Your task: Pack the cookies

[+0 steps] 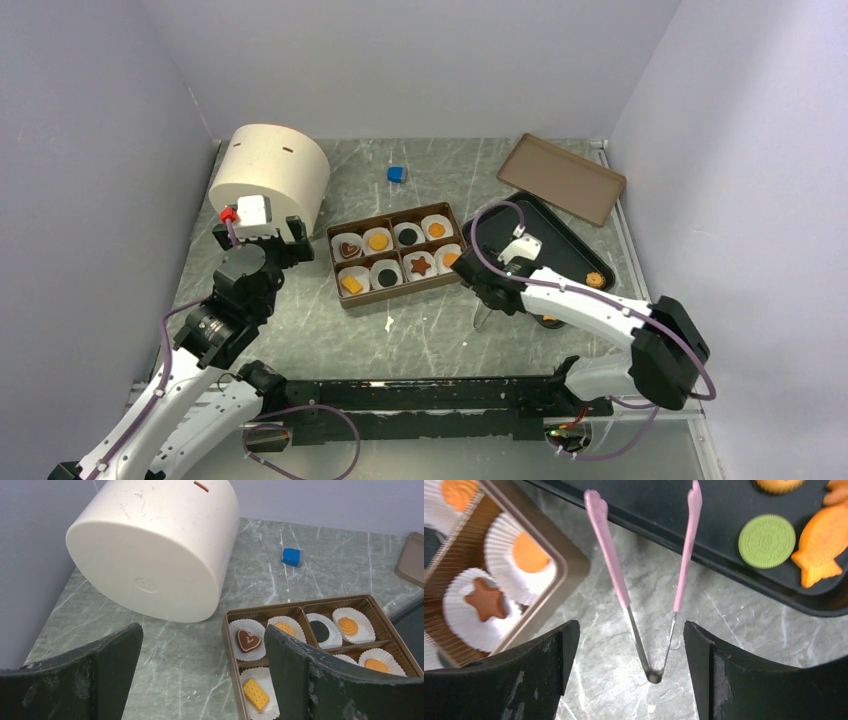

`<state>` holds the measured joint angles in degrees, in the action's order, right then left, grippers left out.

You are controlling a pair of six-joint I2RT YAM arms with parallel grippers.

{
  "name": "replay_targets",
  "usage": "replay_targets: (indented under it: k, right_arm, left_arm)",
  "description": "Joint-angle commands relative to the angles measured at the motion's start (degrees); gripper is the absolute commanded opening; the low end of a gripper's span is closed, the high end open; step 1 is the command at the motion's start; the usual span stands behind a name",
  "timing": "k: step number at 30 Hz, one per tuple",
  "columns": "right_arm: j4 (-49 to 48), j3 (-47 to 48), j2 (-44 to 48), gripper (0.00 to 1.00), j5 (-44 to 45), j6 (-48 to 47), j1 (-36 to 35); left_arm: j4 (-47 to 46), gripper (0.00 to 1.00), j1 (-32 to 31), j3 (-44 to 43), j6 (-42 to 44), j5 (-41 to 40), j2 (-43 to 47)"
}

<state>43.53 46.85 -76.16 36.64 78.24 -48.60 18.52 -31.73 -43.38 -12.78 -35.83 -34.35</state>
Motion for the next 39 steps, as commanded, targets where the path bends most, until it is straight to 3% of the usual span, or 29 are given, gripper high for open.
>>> replay_targets:
  k: [1, 9, 15, 21, 27, 32, 39]
  right_arm:
    - [1.68, 3.91, 5.03, 0.83, 3.20, -8.64, 1.96]
    - [-7.08, 5.61, 10.04, 0.86, -1.11, -28.84, 14.65]
    - [-15.34, 9.38, 6.92, 0.86, -9.34, -42.47, 25.36]
    - [-20.05, 17.25, -3.95, 0.84, -22.27, -54.04, 35.45]
    - [-21.41, 26.81, -17.39, 0.83, -30.29, -66.12, 38.26]
    - [-18.70, 35.65, -27.47, 0.83, -26.33, -72.88, 41.16]
    - [-20.06, 41.74, -36.51, 0.81, -27.68, -77.35, 47.74]
  left_arm:
    - [-1.21, 0.96, 0.09, -0.92, 0.30, 0.78, 0.33]
    - [-1.29, 0.96, 0.21, -0.95, 0.45, 1.29, 1.17]
    - [-1.30, 0.96, 0.16, -1.01, 0.52, 2.03, 1.15]
    - [-1.59, 0.96, 0.17, -0.84, 0.82, 2.83, 1.08]
    - [-1.80, 0.96, 0.13, -0.82, 1.11, 2.88, 0.58]
    - [-2.28, 0.96, 0.21, -0.53, 1.43, 2.76, 0.19]
    - [-2.70, 0.96, 0.15, -0.15, 1.86, 2.09, 0.88]
